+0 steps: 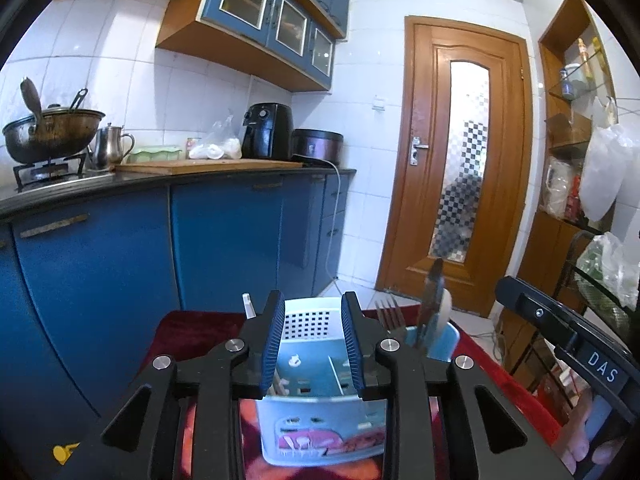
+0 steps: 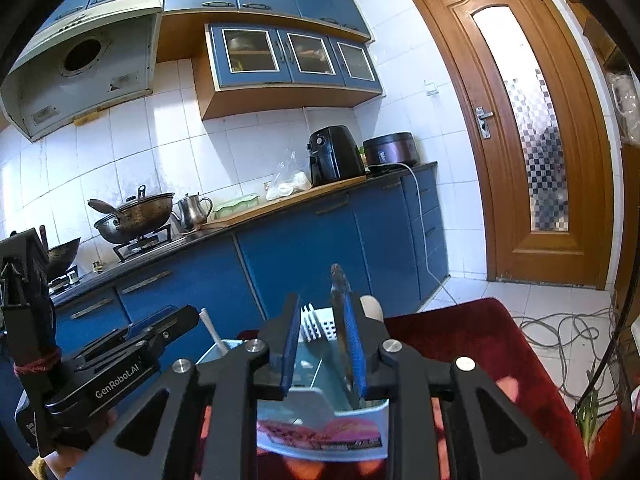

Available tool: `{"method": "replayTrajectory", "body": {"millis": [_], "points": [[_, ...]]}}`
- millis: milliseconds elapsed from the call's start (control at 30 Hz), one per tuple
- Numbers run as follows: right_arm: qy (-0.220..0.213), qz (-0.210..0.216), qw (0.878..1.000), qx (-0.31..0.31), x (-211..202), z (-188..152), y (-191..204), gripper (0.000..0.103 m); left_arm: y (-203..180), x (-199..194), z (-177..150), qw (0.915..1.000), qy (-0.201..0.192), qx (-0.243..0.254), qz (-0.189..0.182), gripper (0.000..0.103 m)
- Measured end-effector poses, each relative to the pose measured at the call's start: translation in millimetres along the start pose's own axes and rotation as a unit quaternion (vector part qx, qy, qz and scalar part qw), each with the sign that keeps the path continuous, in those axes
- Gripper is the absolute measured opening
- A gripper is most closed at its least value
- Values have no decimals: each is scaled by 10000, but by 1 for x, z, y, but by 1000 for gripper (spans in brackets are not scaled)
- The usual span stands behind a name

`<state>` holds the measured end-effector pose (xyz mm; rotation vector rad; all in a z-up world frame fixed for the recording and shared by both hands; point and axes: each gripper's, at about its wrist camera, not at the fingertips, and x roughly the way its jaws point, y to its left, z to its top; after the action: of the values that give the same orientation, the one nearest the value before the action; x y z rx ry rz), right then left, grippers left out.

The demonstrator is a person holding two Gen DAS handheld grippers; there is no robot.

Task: Organize utensils
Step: 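Open both tools and withdraw them from the box back toward the utensils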

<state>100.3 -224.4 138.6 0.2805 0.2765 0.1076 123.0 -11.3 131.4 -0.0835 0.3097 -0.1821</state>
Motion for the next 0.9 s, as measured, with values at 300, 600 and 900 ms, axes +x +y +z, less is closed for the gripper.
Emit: {"method": "replayTrajectory", "body": {"millis": [300,600,900], "points": [[412,146,9986,292,-21,-8,-4,25,-5,-26,-5,9998,189,5,-46,30],[707,99,9970,285,-37,-23,-2,25,-5,-41,-19,9988,468,-98,-100,30],[1008,50,9945,285,-47,-41,-2,25,-3,-53,-32,9970,755,-113,-106,30]]}}
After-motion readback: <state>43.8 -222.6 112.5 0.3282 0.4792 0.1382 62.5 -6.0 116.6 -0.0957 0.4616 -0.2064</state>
